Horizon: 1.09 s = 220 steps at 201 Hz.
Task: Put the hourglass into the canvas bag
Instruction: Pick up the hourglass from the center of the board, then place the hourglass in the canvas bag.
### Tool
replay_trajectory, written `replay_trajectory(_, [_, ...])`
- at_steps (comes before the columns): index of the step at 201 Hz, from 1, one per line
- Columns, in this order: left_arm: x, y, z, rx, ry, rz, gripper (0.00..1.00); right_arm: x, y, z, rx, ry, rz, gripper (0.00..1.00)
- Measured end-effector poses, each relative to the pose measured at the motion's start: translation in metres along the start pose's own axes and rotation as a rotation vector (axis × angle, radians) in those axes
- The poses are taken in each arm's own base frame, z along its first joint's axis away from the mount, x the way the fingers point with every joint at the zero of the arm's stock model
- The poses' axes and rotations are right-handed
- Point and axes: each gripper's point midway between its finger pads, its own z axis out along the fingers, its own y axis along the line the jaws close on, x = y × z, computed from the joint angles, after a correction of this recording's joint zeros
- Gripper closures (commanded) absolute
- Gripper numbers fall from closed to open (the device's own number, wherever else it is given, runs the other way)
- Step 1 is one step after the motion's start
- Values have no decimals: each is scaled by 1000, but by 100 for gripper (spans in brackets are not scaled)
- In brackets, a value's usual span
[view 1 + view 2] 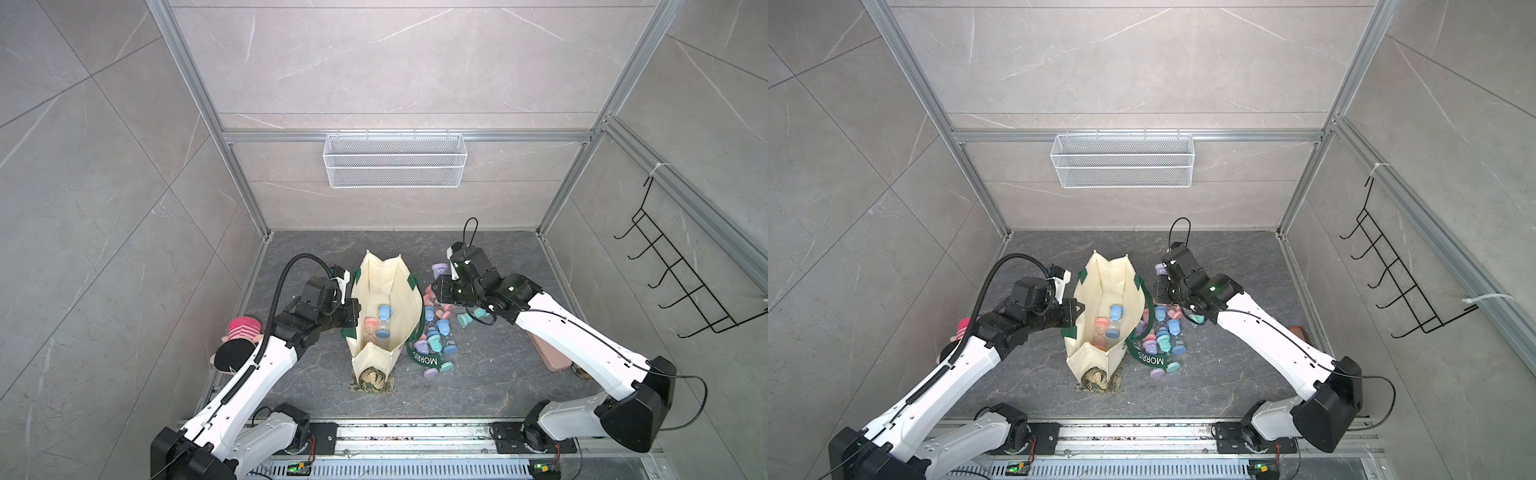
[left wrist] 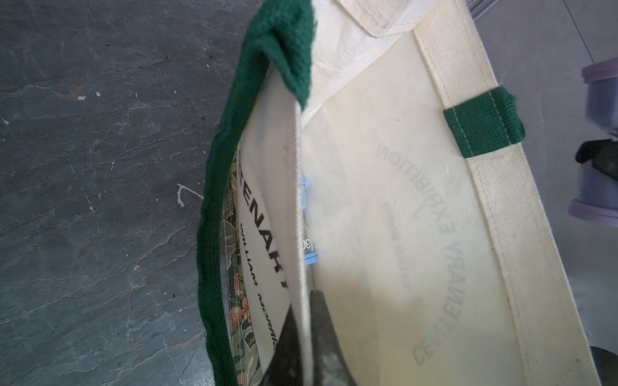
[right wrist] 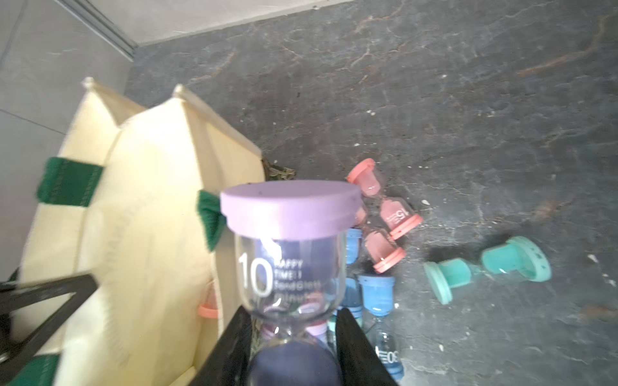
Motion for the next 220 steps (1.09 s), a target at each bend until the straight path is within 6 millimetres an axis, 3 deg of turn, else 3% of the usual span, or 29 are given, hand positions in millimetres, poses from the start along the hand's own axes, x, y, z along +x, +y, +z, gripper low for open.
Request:
replay_trajectory(51, [0,0,0,0,0,0,100,23,65,-15,-123,-17,-64,100])
replay_trajectory(96, [0,0,0,0,0,0,100,23,111,-15,-188,-34,-98,100])
replay_trajectory(171, [0,-1,0,6,1,0,100,48,138,34,-156,55,-80,100])
replay_trajectory(220, [0,-3,-3,16,-2,2,100,54,144,45,-147,81,-68,100])
